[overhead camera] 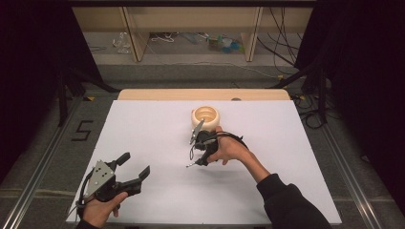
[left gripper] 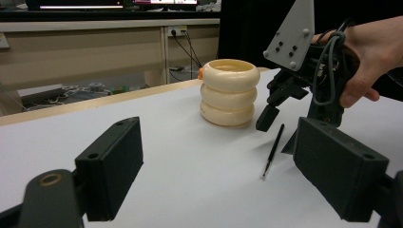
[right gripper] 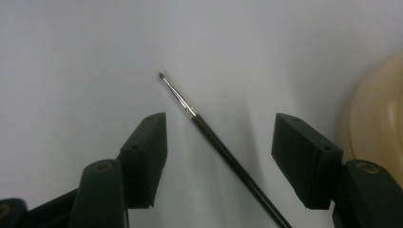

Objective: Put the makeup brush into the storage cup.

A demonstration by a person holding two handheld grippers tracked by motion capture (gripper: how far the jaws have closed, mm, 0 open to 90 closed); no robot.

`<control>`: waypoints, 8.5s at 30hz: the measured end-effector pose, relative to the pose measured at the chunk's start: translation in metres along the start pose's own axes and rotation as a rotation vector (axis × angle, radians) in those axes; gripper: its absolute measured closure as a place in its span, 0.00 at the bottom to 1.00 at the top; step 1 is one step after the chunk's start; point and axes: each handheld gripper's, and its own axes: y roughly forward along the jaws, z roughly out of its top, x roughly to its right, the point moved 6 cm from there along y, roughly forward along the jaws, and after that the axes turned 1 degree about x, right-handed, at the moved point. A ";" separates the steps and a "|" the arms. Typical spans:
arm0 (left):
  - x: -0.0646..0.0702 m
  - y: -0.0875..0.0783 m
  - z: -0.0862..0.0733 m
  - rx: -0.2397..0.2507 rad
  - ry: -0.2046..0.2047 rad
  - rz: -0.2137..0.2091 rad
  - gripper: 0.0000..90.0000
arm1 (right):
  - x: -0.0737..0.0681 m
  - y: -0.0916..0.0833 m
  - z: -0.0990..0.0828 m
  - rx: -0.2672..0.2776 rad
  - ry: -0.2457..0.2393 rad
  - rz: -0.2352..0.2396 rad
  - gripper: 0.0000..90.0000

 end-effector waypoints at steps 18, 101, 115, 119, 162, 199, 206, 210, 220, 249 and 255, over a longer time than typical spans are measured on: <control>0.000 0.000 0.000 0.001 -0.003 0.000 0.19 | 0.003 0.007 -0.003 -0.041 -0.015 0.000 0.51; 0.001 -0.001 0.002 0.014 0.004 -0.007 0.19 | 0.001 0.015 0.000 -0.216 -0.010 0.023 0.92; 0.001 0.000 0.001 0.013 0.003 -0.009 0.19 | -0.001 0.016 0.001 -0.232 0.013 0.021 0.94; 0.001 0.000 0.001 0.012 0.003 -0.010 0.19 | -0.002 0.016 0.002 -0.236 0.004 0.016 0.95; 0.002 -0.001 0.002 0.017 -0.002 -0.010 0.19 | 0.016 -0.057 0.021 0.259 0.091 -0.065 0.95; 0.002 0.000 0.002 0.017 0.003 -0.011 0.19 | 0.033 -0.103 0.028 0.675 0.217 -0.155 0.95; 0.002 0.000 0.003 0.019 0.008 -0.013 0.19 | 0.039 -0.110 0.025 0.707 0.244 -0.167 0.95; 0.002 0.000 0.002 0.020 0.007 -0.012 0.19 | 0.042 -0.113 0.024 0.724 0.251 -0.173 0.95; 0.001 0.000 0.002 0.018 0.007 -0.012 0.19 | 0.050 -0.120 0.018 0.752 0.279 -0.193 0.95; 0.003 0.002 0.001 0.022 -0.002 -0.030 0.19 | 0.082 -0.134 0.014 0.811 0.336 -0.254 0.95; 0.002 0.001 0.000 0.006 -0.001 -0.009 0.19 | 0.087 -0.132 0.016 0.809 0.335 -0.264 0.95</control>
